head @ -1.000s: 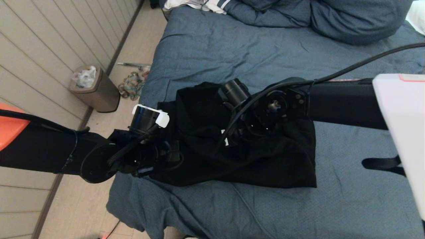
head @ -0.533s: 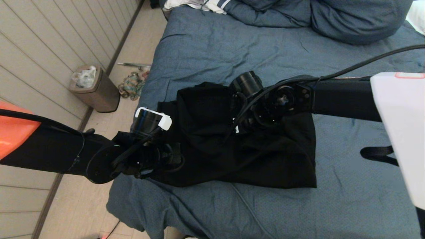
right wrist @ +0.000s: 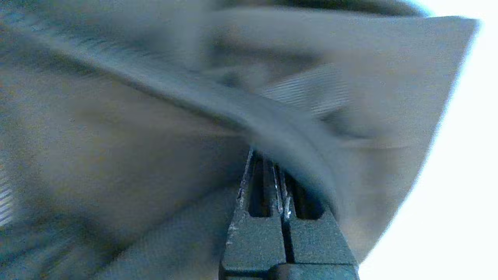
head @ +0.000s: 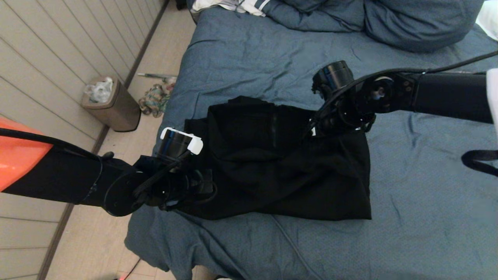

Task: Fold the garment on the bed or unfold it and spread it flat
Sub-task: Fold the black sweatshirt

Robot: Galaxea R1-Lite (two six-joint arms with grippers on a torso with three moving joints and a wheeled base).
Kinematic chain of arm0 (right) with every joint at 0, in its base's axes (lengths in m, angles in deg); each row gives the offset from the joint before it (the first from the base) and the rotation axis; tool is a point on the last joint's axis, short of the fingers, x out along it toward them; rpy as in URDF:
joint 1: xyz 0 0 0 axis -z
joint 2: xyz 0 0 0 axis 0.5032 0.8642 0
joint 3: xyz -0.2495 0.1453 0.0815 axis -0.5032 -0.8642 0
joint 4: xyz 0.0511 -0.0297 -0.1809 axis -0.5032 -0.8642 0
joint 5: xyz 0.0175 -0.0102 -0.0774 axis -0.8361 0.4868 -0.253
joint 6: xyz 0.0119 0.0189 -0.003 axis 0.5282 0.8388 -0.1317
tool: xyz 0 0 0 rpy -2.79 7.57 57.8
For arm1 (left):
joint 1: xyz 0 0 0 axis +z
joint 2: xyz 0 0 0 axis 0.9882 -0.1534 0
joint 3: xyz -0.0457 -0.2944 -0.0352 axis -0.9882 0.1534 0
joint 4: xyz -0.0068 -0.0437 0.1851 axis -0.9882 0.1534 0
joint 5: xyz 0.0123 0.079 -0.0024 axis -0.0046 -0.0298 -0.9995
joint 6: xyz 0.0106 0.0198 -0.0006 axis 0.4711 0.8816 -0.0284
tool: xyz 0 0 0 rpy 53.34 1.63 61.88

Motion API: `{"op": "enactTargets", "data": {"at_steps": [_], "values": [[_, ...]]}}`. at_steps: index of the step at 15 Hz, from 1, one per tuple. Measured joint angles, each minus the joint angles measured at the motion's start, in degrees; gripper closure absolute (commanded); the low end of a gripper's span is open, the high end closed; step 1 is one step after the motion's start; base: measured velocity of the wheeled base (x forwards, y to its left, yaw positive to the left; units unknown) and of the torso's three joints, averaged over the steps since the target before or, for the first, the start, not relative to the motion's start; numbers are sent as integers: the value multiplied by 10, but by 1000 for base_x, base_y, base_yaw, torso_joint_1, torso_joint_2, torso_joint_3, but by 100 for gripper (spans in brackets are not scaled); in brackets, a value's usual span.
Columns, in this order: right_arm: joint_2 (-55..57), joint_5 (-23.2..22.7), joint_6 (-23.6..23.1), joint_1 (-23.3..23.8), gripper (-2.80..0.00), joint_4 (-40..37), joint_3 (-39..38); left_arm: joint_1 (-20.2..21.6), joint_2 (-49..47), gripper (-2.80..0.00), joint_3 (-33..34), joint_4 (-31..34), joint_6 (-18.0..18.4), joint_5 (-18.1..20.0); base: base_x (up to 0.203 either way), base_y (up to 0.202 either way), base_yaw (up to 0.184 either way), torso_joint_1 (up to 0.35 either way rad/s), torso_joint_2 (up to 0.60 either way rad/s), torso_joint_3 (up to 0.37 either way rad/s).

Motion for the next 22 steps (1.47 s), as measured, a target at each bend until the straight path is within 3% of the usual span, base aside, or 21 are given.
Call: {"op": "enactTargets", "data": {"at_steps": [5,11,14,18,22], "values": [[7,-8,-23,95,0,37,0,-6,-1,0,7,-10,0,0,0,0,0,0,0,0],[28,-21,-22,137,0,113,0,-8,-15,0,5,-11,0,-3,0,0,0,0,0,0],[12,-53,2,123,0,123,0,-7,-20,0,3,-16,0,-5,0,0,0,0,0,0],[-62,-89,55,52,0,118,-17,5,-4,0,3,-46,7,-9,0,0,0,0,0,0],[-128,-111,139,17,0,120,-143,31,13,0,-90,10,21,-3,0,0,0,0,0,0]]}}
